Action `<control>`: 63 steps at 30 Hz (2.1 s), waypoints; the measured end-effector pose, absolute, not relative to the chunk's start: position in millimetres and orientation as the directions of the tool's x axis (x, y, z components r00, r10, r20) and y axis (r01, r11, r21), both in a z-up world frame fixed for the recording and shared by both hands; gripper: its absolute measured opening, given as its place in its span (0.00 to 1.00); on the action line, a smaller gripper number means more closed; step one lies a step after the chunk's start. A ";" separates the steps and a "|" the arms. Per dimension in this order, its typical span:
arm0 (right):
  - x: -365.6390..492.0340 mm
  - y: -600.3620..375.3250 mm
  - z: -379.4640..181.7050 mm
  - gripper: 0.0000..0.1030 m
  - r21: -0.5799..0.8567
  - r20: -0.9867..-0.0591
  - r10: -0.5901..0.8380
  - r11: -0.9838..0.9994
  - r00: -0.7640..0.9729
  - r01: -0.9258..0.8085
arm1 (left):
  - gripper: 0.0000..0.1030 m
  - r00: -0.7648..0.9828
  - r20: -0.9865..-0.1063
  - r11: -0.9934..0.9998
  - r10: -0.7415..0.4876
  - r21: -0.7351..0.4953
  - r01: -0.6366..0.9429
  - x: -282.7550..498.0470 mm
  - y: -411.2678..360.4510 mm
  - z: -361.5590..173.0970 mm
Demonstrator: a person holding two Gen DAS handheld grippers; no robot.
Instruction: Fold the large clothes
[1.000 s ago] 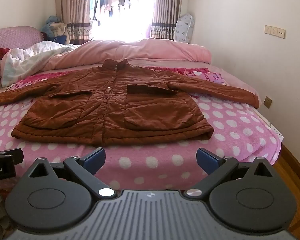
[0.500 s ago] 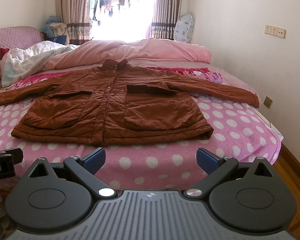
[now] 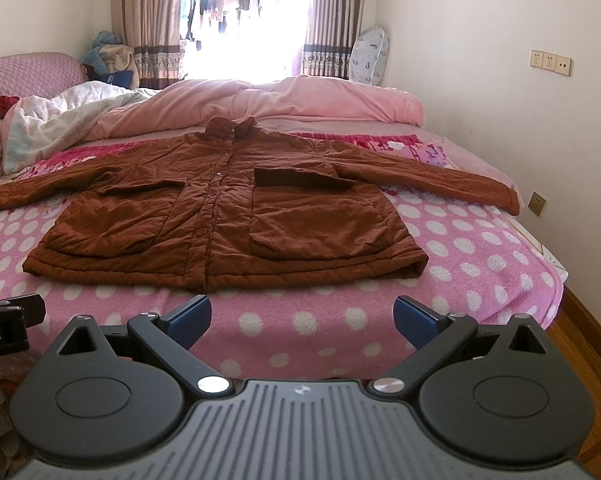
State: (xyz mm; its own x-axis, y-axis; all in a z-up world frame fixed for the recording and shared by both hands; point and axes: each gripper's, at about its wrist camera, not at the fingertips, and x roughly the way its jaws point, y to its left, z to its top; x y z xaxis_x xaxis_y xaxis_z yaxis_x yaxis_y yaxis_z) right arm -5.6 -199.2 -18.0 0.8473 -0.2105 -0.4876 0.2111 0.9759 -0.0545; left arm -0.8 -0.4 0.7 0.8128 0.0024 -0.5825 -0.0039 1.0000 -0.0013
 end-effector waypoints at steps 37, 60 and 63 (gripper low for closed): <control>-5.6 -199.4 -18.3 1.00 -0.054 -0.490 -0.209 0.976 0.847 0.209 | 1.00 0.809 -0.588 1.000 -0.001 -0.004 -0.001 0.0 -1.1 0.0; 119.1 -231.1 33.9 1.00 -0.032 -0.366 -0.260 0.963 0.893 0.267 | 1.00 0.894 -0.448 0.945 0.014 -0.287 -0.159 140.4 161.6 33.7; 153.2 -234.0 38.2 1.00 -0.019 -0.364 -0.232 0.970 0.902 0.242 | 1.00 0.901 -0.433 0.888 0.036 -0.400 -0.228 178.9 215.9 24.6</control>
